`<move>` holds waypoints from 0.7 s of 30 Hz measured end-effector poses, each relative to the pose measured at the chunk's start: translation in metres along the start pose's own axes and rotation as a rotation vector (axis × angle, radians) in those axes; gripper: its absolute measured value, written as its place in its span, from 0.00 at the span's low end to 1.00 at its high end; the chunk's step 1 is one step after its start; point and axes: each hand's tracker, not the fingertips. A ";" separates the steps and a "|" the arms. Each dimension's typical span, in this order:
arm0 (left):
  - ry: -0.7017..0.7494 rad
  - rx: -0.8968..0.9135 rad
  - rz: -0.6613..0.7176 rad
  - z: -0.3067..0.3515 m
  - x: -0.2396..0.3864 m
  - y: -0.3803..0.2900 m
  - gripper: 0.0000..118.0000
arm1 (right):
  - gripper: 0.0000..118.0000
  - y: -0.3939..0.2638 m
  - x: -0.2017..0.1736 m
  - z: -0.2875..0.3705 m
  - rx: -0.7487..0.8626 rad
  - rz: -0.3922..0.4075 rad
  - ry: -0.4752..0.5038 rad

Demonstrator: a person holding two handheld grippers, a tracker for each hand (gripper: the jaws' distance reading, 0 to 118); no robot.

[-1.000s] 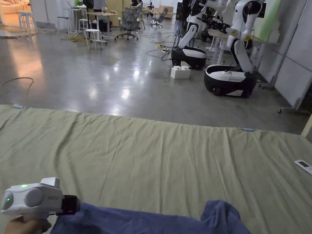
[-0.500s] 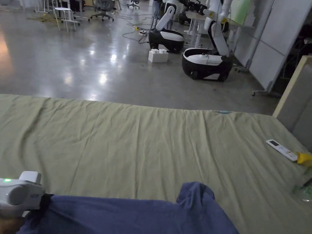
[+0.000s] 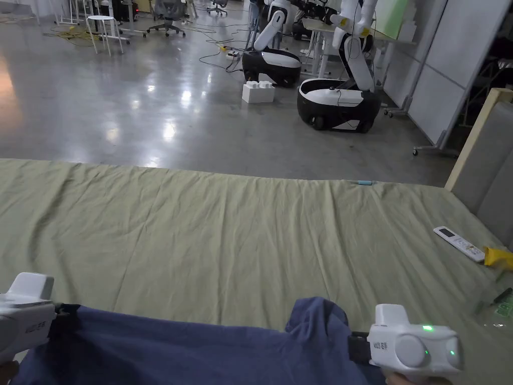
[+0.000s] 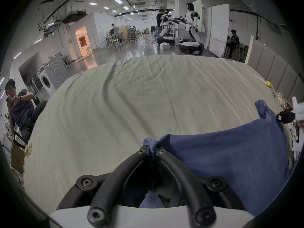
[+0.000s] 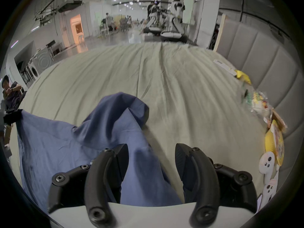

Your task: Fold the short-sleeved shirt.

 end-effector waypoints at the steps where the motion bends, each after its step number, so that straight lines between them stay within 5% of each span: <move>1: 0.003 0.005 -0.010 0.002 -0.001 -0.001 0.05 | 0.52 0.002 0.002 -0.008 -0.023 -0.022 -0.001; 8: 0.008 0.004 0.023 0.005 -0.013 -0.010 0.05 | 0.37 -0.003 -0.013 -0.027 -0.067 0.092 -0.014; 11: 0.007 0.006 0.025 0.007 -0.013 -0.013 0.05 | 0.07 -0.005 -0.022 -0.025 -0.071 0.071 0.056; 21: -0.022 0.107 0.081 0.058 -0.016 0.001 0.05 | 0.05 0.002 -0.021 0.062 0.202 0.049 0.022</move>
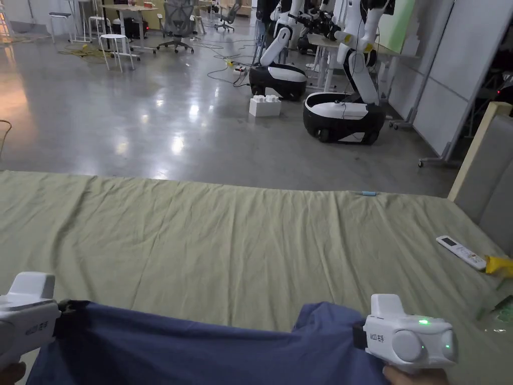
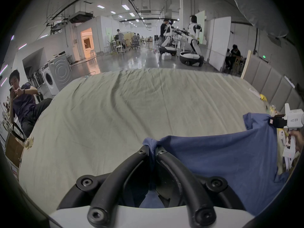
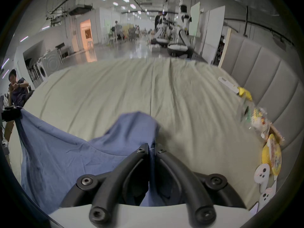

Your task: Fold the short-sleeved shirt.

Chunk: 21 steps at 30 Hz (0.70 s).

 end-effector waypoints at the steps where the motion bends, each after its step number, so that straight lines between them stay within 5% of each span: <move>1: -0.003 0.019 0.013 0.009 -0.001 0.004 0.05 | 0.05 0.005 0.001 0.013 0.034 0.000 0.003; 10: -0.014 0.220 0.069 0.058 -0.008 0.021 0.05 | 0.05 0.046 0.000 0.141 0.312 -0.009 -0.016; 13: -0.017 0.281 0.086 0.156 -0.020 0.048 0.05 | 0.05 0.062 0.001 0.186 0.397 -0.030 -0.010; 21: 0.024 0.407 0.062 0.235 -0.034 0.087 0.05 | 0.05 0.106 -0.003 0.275 0.556 -0.019 -0.025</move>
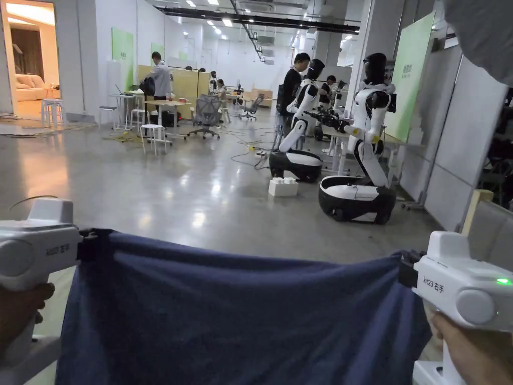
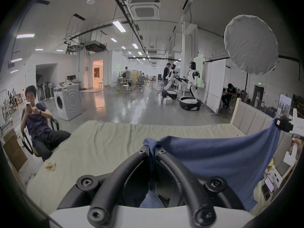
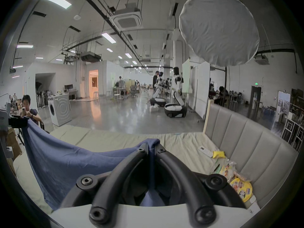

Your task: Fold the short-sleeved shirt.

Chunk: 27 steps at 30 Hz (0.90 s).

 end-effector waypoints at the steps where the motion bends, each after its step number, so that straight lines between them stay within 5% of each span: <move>1: 0.003 0.011 -0.007 0.006 -0.001 0.009 0.05 | 0.05 0.009 0.000 0.002 0.024 0.004 -0.004; 16: 0.049 0.119 -0.046 0.010 0.008 0.094 0.05 | 0.05 0.132 -0.018 -0.012 0.180 0.065 -0.072; 27: 0.081 0.173 -0.060 -0.027 0.000 0.160 0.05 | 0.05 0.165 -0.015 -0.069 0.184 0.092 -0.099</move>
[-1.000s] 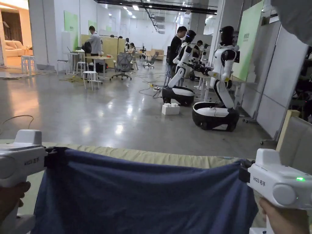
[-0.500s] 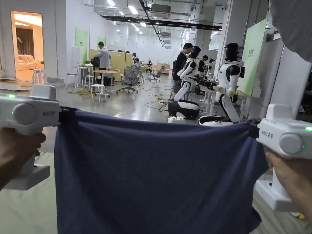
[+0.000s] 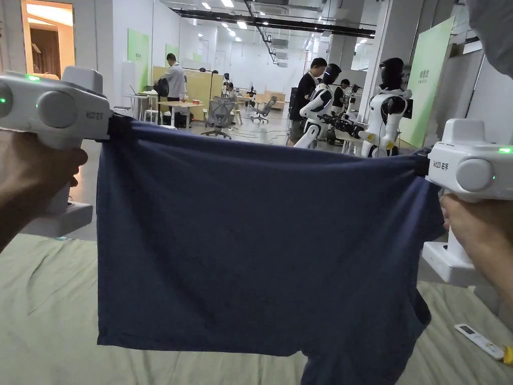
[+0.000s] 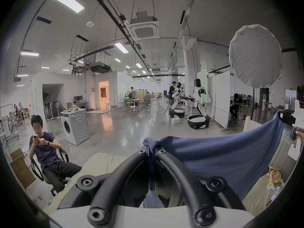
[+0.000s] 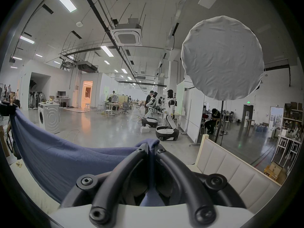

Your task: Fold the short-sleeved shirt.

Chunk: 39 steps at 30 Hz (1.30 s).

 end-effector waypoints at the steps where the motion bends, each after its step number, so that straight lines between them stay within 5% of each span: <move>1: 0.004 0.009 -0.016 0.001 0.001 -0.001 0.05 | 0.05 0.000 0.000 -0.004 0.004 -0.006 -0.005; 14: 0.019 -0.027 -0.051 -0.042 0.004 -0.038 0.05 | 0.05 -0.057 -0.005 -0.002 -0.026 0.025 -0.002; 30: -0.045 -0.059 0.008 0.041 -0.003 -0.115 0.05 | 0.05 -0.139 -0.003 0.140 -0.045 0.020 0.036; 32: -0.045 -0.066 -0.003 0.106 -0.008 -0.154 0.05 | 0.05 -0.152 -0.003 0.161 -0.048 0.024 0.042; 34: -0.054 -0.076 0.014 0.090 -0.008 -0.142 0.05 | 0.05 -0.166 -0.004 0.184 -0.070 0.027 0.055; 39: -0.073 -0.126 0.011 0.168 -0.002 -0.223 0.05 | 0.05 -0.213 -0.007 0.236 -0.146 0.049 0.074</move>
